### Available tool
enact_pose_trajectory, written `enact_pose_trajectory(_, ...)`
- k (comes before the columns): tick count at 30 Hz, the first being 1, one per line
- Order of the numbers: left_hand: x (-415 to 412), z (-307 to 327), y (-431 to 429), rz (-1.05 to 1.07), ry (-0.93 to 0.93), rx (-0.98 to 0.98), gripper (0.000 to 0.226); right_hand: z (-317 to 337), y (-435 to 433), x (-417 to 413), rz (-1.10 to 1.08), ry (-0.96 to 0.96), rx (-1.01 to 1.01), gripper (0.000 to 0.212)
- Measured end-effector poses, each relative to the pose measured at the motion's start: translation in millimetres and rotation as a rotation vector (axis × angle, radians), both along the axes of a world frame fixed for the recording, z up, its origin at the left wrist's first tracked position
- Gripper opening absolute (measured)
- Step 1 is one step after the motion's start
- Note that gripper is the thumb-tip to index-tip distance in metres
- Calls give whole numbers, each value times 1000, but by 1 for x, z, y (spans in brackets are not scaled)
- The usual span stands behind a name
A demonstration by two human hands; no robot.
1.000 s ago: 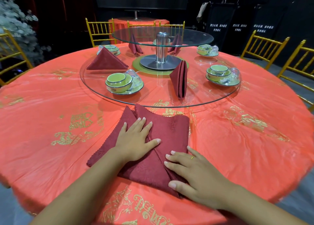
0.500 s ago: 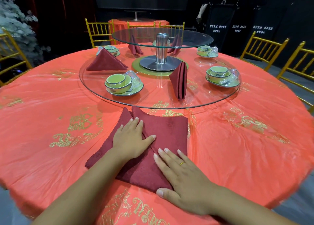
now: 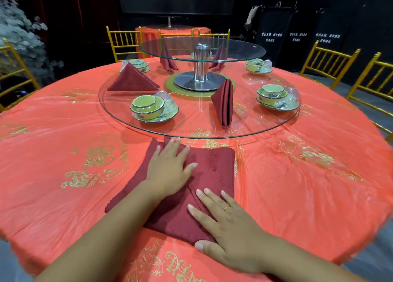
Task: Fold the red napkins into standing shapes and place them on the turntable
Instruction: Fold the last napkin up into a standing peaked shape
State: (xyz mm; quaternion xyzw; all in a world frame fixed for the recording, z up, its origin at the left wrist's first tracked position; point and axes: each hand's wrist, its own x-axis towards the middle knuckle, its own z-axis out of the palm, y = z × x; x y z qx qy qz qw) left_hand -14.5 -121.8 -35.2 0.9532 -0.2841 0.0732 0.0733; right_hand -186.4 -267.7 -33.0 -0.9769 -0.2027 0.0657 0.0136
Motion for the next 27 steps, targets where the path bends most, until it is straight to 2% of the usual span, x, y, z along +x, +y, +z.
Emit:
enact_pose_trajectory(2, -6, -4, 2, -68, 113, 56, 68, 0, 0, 0, -1, 1, -7, 72)
enact_pose_trajectory(5, -8, -11, 8, -47, 209, 117, 70, 0, -2, 0, 11, 14, 22, 74)
enact_pose_trajectory(9, -6, -15, 8, -49, 196, 147, 74, 4, -17, 12, -28, 41, 147, 83)
enact_pose_trajectory(15, -6, -16, 9, -51, 195, 150, 78, 3, -69, 69, -260, 49, 35, 73)
enact_pose_trajectory(19, -7, -16, 9, -52, 198, 146, 80, 5, -92, 103, -401, 23, 42, 69)
enact_pose_trajectory(21, -7, -16, 9, -56, 195, 137, 80, 8, -91, 111, -411, -96, 155, 58)
enact_pose_trajectory(23, -7, -17, 10, -62, 190, 115, 80, 13, -86, 113, -432, -224, 381, 44)
enact_pose_trajectory(24, -8, -17, 10, -66, 189, 98, 78, 16, -82, 112, -464, -240, 471, 44)
enact_pose_trajectory(27, -7, -15, 12, -93, 208, 41, 71, 20, -78, 112, -514, -214, 461, 47)
